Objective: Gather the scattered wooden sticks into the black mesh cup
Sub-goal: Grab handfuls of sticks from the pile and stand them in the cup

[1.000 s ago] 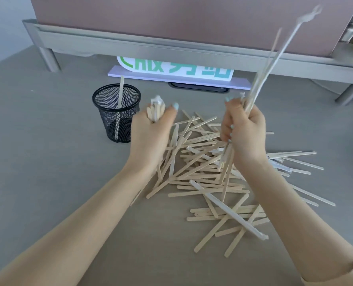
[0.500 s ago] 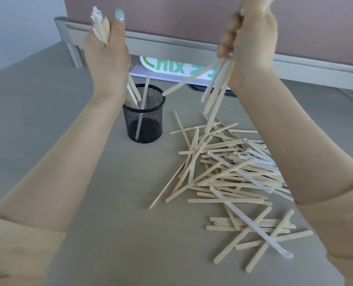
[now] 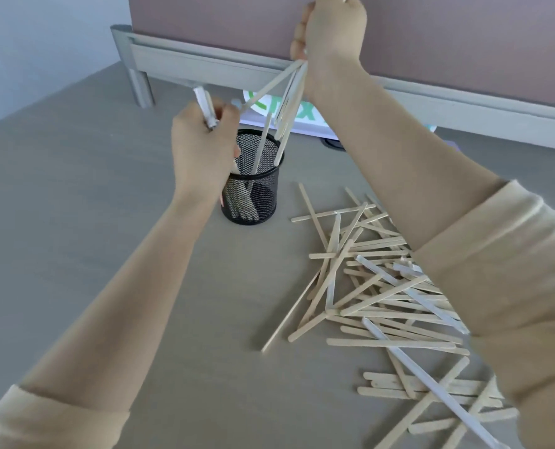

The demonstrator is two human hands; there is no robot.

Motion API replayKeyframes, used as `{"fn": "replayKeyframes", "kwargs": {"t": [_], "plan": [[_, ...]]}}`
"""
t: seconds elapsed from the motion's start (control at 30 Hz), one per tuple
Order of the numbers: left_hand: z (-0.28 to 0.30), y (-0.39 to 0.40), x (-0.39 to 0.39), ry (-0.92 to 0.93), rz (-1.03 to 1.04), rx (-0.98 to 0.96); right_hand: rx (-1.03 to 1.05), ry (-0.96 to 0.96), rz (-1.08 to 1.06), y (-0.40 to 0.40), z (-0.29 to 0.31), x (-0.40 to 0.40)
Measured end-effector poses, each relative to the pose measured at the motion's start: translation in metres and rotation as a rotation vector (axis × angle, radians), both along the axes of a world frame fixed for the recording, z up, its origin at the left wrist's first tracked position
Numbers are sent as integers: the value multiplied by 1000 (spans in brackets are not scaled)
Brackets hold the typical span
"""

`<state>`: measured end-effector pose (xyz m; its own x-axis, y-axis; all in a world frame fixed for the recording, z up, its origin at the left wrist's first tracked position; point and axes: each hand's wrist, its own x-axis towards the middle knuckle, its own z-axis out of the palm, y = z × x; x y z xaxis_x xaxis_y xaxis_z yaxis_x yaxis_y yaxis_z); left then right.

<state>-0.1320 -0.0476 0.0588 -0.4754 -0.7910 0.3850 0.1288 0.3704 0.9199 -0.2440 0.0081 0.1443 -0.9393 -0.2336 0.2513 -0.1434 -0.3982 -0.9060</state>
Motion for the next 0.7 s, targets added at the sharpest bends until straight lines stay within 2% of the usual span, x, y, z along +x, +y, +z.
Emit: {"fn": "replayKeyframes", "kwargs": {"t": [0.13,0.3,0.47,0.7], "plan": [[0,8,-2,-8,-42,2,128,97,39,-7,-15,14],[-11,7,-3,42,49,-69,241,195,63,-15,-42,18],[-20,4,-4,-50,-103,27,178,54,39,-9,-32,14],[-19,4,-4,-60,-101,-34,115,126,5,-7,-14,21]]}}
